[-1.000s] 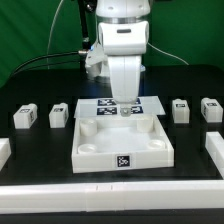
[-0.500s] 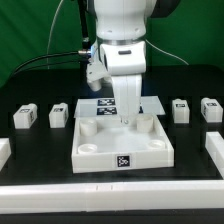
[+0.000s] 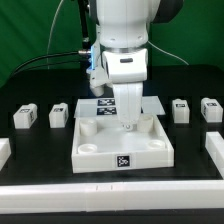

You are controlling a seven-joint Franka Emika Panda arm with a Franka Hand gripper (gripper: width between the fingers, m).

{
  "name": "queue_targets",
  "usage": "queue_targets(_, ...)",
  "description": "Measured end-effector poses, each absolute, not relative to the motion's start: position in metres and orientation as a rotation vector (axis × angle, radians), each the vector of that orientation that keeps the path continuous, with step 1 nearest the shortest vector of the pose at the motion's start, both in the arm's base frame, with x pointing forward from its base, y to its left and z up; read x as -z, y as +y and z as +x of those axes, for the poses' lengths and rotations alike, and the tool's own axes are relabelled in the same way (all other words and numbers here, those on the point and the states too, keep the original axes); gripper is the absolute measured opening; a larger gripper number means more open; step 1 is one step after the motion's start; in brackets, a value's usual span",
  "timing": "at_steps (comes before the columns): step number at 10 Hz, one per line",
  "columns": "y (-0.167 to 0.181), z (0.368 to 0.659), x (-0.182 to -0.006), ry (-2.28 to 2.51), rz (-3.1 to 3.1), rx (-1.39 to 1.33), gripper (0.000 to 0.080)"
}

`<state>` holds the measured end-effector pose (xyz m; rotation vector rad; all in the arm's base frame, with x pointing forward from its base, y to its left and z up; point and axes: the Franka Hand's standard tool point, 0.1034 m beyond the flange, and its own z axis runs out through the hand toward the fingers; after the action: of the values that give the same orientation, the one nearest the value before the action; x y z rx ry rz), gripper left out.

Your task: Assemble one leg

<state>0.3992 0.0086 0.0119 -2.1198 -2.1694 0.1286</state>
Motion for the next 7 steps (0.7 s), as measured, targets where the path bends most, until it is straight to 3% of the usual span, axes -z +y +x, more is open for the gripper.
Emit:
queue_targets(1,0.0084,0.3989,-0.0116,-2.168,-2.120,-0.130,0.0457)
queue_targets(3,0.0079,0.3987,-0.0113,-2.167,-2.121,-0.130,0.0152)
queue_targets(4,0.0078,0.3986,-0.0112,-2.167,-2.121,-0.131,0.0152)
queue_targets(5,0.0076,0.4005,-0.0119,-2.170,-2.126,-0.122,0.0067)
queue_targets(7,0.0074,0.4018,-0.0122,-2.172,-2.130,-0.115,0.0067)
